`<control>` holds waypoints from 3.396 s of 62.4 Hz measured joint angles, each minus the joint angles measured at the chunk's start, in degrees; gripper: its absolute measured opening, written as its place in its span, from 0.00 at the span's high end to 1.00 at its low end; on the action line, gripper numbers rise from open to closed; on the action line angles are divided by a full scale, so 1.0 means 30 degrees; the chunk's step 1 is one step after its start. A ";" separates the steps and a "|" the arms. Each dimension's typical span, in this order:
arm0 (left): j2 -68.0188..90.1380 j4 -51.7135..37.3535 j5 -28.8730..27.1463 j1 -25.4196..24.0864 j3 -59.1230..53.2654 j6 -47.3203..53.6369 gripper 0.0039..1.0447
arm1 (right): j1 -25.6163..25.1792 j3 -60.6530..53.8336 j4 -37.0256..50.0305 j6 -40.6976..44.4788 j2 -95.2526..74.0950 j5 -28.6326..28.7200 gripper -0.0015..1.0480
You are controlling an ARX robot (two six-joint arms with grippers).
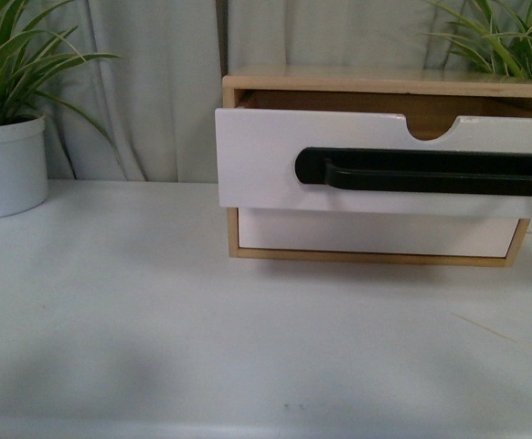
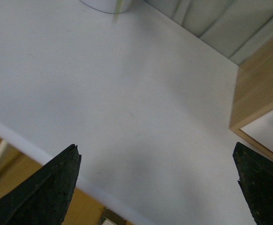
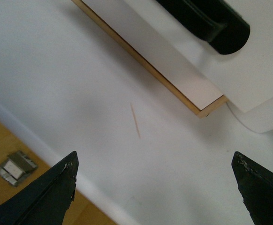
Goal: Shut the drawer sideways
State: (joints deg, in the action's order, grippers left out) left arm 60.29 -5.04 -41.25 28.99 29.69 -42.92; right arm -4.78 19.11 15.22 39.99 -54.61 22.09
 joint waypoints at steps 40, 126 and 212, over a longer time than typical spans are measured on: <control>0.8794 -0.2273 0.2863 0.1902 0.7672 -0.1129 0.05 | -0.0262 0.4138 0.3679 0.1107 -0.6550 -0.1268 0.09; 1.6371 -0.1734 0.5952 -0.0474 1.5956 -0.0189 0.05 | 0.1137 1.2750 0.4262 0.0262 -1.5788 -0.3067 0.09; -0.9901 -0.7169 1.1380 -0.7140 -0.8437 1.2692 0.50 | -0.3089 -0.3869 0.1056 -1.2174 0.9610 -0.2878 0.49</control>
State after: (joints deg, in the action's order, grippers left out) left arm 30.59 -26.55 -7.11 7.57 4.38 -4.84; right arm -14.04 7.51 18.39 3.46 -25.78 13.45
